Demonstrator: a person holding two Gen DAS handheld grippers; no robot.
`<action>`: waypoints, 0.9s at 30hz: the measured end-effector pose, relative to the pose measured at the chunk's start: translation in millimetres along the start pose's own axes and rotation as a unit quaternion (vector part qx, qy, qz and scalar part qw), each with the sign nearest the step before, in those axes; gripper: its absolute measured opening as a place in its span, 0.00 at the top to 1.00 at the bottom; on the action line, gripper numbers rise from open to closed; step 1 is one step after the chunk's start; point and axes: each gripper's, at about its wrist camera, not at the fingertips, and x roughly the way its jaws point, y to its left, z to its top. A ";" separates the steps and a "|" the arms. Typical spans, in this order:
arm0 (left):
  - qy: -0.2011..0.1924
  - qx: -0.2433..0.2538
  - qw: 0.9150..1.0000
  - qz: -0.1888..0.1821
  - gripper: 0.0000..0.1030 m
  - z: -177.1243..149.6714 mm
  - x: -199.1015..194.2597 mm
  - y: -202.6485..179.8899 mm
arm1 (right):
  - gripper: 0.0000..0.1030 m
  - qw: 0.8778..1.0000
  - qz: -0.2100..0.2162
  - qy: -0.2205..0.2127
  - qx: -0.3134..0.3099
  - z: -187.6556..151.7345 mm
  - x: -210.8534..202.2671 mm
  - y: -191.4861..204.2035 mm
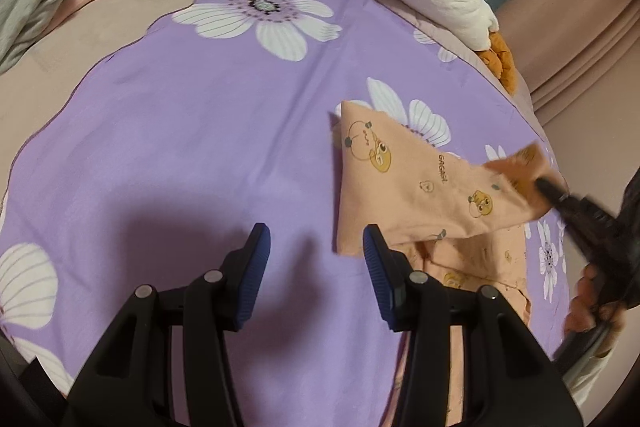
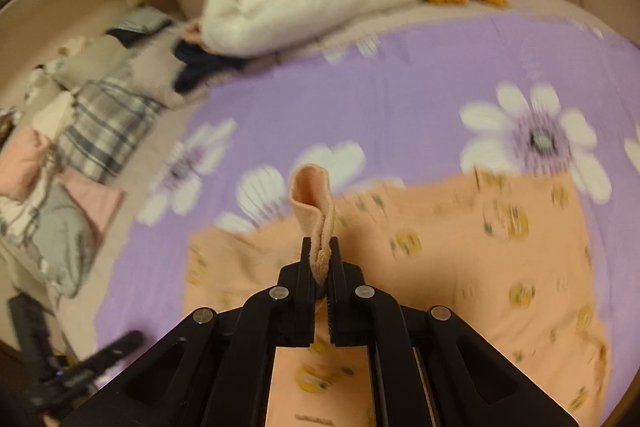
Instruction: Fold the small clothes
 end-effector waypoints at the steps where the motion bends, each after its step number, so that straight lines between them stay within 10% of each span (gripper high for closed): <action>1: -0.001 0.003 1.000 -0.001 0.54 2.5 1.1 -3.0 | 0.95 1.000 0.005 -0.006 -0.009 6.6 -3.3 6.6; 10: 0.007 0.010 1.000 -0.009 0.54 13.6 11.2 -12.4 | 0.95 0.992 0.038 -0.078 -0.096 42.6 -44.8 66.1; 27: 0.059 0.062 0.996 -0.031 0.62 25.9 63.0 -62.9 | 0.95 0.990 -0.050 -0.124 -0.053 48.9 -81.8 1.1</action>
